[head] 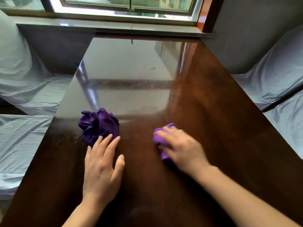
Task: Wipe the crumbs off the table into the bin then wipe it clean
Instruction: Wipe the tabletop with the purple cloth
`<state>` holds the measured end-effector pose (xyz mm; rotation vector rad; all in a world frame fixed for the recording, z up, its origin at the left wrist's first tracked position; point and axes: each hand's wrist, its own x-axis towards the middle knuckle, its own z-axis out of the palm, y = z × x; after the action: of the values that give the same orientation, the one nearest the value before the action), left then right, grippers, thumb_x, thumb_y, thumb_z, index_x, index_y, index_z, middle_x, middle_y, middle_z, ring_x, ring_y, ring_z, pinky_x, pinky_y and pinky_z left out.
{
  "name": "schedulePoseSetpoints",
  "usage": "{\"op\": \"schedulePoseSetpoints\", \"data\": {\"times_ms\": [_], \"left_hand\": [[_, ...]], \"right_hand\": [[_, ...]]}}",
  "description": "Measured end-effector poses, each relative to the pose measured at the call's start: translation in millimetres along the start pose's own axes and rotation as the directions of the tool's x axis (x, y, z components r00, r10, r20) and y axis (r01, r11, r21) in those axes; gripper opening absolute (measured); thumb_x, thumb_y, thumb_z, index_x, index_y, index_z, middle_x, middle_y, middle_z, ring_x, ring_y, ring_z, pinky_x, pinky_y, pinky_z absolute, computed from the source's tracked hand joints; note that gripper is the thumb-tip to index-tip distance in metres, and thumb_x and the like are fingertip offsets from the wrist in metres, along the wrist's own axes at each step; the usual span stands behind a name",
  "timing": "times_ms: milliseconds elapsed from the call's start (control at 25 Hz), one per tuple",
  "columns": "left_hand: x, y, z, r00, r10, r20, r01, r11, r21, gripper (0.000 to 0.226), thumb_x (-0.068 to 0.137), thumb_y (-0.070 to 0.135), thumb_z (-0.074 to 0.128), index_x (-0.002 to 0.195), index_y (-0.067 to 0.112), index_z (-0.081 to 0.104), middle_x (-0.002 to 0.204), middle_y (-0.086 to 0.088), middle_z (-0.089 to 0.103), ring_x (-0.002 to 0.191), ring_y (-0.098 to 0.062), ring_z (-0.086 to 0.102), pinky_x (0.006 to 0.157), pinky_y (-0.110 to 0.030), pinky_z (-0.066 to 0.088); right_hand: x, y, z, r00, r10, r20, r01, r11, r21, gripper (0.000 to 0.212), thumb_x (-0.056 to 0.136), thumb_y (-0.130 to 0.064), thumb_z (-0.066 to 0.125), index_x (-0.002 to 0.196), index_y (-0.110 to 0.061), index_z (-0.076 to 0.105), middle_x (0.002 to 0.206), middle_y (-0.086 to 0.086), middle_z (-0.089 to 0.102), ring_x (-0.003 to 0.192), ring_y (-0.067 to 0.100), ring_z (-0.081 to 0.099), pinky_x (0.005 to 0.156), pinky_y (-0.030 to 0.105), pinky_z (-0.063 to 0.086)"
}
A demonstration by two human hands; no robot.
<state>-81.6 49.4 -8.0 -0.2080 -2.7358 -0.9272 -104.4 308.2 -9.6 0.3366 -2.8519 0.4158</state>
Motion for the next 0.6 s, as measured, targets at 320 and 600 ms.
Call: {"op": "schedulePoseSetpoints", "data": {"times_ms": [320, 600], "left_hand": [[-7, 19, 2, 0.960, 0.190, 0.207, -0.243, 0.930, 0.275, 0.055, 0.086, 0.042, 0.040, 0.135, 0.021, 0.054, 0.145, -0.010, 0.049, 0.141, -0.032, 0.034, 0.114, -0.057, 0.027], [-50, 34, 14, 0.924, 0.051, 0.379, -0.229, 0.867, 0.443, 0.062, 0.085, 0.066, 0.025, 0.145, 0.049, 0.027, 0.159, -0.001, 0.027, 0.149, -0.028, 0.013, 0.115, -0.065, 0.011]], "right_hand": [[-41, 11, -18, 0.910, 0.382, -0.160, -0.392, 0.920, -0.029, 0.042, 0.087, -0.034, 0.066, 0.128, -0.026, 0.062, 0.136, 0.006, 0.061, 0.123, 0.032, 0.057, 0.103, 0.039, 0.046], [-122, 56, -49, 0.969, 0.226, -0.098, -0.233, 0.970, -0.070, 0.045, 0.092, -0.045, 0.058, 0.135, -0.032, 0.056, 0.139, 0.003, 0.059, 0.129, 0.027, 0.055, 0.103, 0.040, 0.047]]}}
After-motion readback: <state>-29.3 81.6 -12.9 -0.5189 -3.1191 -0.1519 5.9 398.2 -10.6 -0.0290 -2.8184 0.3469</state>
